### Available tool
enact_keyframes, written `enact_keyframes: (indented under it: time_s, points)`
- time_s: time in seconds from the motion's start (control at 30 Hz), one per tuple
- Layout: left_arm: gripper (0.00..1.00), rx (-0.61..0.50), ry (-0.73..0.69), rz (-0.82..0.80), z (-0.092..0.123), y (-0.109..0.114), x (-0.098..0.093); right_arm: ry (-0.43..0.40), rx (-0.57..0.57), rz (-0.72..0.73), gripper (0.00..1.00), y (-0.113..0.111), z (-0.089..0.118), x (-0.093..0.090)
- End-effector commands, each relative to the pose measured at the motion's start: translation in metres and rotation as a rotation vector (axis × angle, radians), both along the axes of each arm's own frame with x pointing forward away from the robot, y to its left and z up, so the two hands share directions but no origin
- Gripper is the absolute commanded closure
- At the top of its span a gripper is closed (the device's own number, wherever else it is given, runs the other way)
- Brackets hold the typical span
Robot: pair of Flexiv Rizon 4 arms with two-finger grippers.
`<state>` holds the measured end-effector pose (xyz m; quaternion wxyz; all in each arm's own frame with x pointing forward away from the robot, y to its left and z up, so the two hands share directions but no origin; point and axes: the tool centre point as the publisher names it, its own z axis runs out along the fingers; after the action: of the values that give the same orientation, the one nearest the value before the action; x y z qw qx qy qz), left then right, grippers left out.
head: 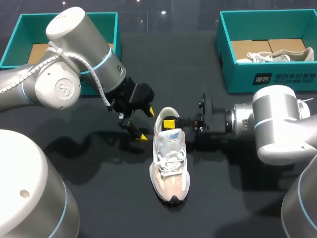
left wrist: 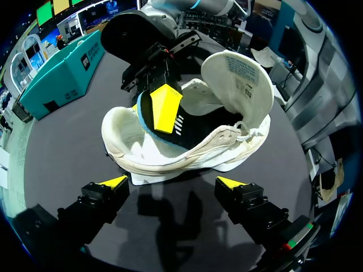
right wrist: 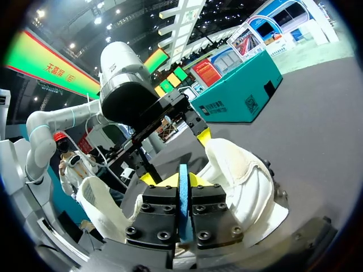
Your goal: Take the shoe out of the shoebox, open the shoe tongue, remove and reinsert the insole, then place the shoe into the shoebox
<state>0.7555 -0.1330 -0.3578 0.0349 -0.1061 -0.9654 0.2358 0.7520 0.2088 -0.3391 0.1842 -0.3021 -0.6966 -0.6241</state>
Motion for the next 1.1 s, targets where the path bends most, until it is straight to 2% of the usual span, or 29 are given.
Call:
enact_keyframes:
  time_s: [0.03, 0.27, 0.3, 0.37, 0.4, 0.43, 0.47, 0.73, 0.8, 0.9, 0.93, 0.97, 1.0, 1.03, 1.1]
  points:
    - [0.00, 0.000, -0.002, 0.000, 0.000, 0.000, -0.001, 0.019, -0.006, -0.016, 1.00, 0.001, -0.008, -0.011]
    - [0.00, 0.000, -0.002, 0.000, 0.000, 0.000, -0.001, -0.001, -0.019, -0.028, 1.00, 0.000, -0.002, -0.019]
    - [0.00, 0.000, -0.002, 0.000, 0.000, 0.000, -0.001, -0.009, -0.021, -0.022, 0.97, 0.002, 0.000, -0.018]
    - [0.00, 0.000, -0.002, 0.000, 0.000, 0.000, -0.001, -0.026, -0.023, -0.008, 0.63, 0.004, 0.003, -0.017]
    - [0.00, 0.000, -0.002, 0.000, 0.000, 0.000, -0.001, -0.035, -0.024, -0.001, 0.51, 0.005, 0.005, -0.015]
    - [0.00, 0.000, -0.002, 0.000, 0.000, 0.000, -0.001, -0.044, -0.024, 0.005, 0.27, 0.006, 0.007, -0.014]
    - [0.00, 0.000, -0.002, 0.000, 0.000, 0.000, -0.001, -0.052, -0.026, 0.011, 0.22, 0.007, 0.009, -0.012]
    - [0.00, 0.000, -0.002, 0.000, 0.000, 0.000, -0.001, -0.117, -0.036, 0.039, 0.28, 0.006, 0.021, 0.002]
    - [0.00, 0.000, -0.002, 0.000, 0.000, 0.000, -0.001, -0.123, -0.037, 0.036, 0.49, 0.003, 0.022, 0.007]
    - [0.00, 0.000, -0.002, 0.000, 0.000, 0.000, -0.001, -0.123, -0.030, 0.034, 0.60, 0.001, 0.020, 0.011]
    - [0.00, 0.000, -0.002, 0.000, 0.000, 0.000, -0.001, -0.121, -0.024, 0.034, 0.67, 0.000, 0.019, 0.012]
    - [0.00, 0.000, -0.002, 0.000, 0.000, 0.000, -0.001, -0.120, -0.022, 0.034, 0.78, 0.000, 0.018, 0.013]
    - [0.00, 0.000, -0.002, 0.000, 0.000, 0.000, -0.001, -0.117, -0.021, 0.033, 0.96, 0.000, 0.017, 0.013]
    - [0.00, 0.000, -0.002, 0.000, 0.000, 0.000, -0.001, -0.110, -0.021, 0.033, 1.00, 0.000, 0.015, 0.013]
    - [0.00, 0.000, -0.002, 0.000, 0.000, 0.000, -0.001, -0.098, -0.024, 0.031, 1.00, 0.000, 0.011, 0.012]
